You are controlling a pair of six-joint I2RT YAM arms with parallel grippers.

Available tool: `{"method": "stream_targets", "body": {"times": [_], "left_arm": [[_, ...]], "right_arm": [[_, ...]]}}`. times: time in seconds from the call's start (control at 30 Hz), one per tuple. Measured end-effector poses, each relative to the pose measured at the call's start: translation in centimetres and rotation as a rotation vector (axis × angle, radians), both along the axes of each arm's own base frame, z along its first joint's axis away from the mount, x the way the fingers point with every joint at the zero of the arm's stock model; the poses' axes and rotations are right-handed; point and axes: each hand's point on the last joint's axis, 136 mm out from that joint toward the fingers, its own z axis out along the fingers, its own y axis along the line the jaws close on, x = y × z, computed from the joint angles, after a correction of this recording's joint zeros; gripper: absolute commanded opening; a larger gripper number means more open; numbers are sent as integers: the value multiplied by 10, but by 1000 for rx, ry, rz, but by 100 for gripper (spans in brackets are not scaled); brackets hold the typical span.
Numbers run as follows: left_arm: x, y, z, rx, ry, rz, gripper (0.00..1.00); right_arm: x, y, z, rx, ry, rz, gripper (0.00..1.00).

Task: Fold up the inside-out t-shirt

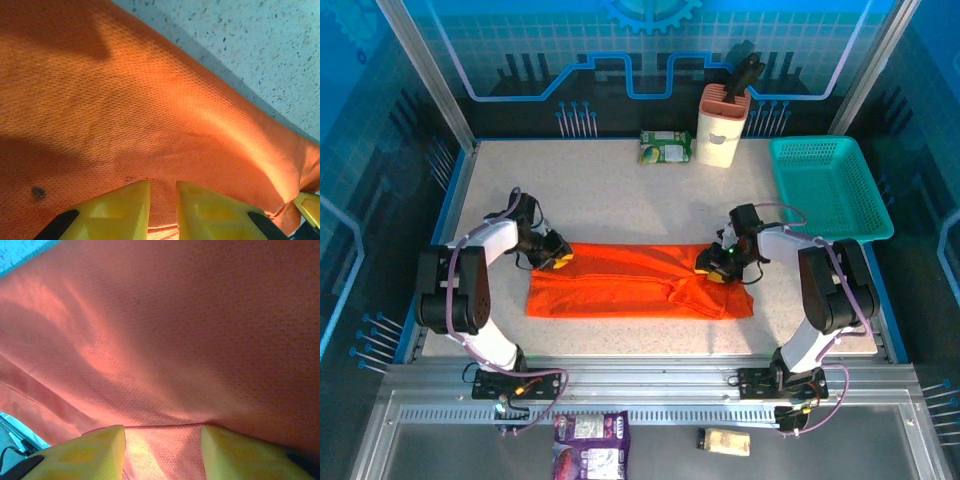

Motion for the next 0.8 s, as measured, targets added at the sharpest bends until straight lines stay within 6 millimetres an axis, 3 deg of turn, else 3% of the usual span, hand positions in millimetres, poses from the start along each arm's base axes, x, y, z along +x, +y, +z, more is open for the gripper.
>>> {"method": "stream_targets", "body": {"times": [0.17,0.33,0.53,0.8], "left_arm": [[0,1,2,7,-8,2,22],[2,1,9,10,-33,3,22],[2,1,12,10,-40,5,22],[-2,1,13,10,-44,5,22]], "right_arm": [[2,-20,16,-56,-28,11,46],[17,-56,40,-211,-103,31,45],[0,-84,31,-379,-48,94,45],[-16,-93,7,-427,40,145,47]]}}
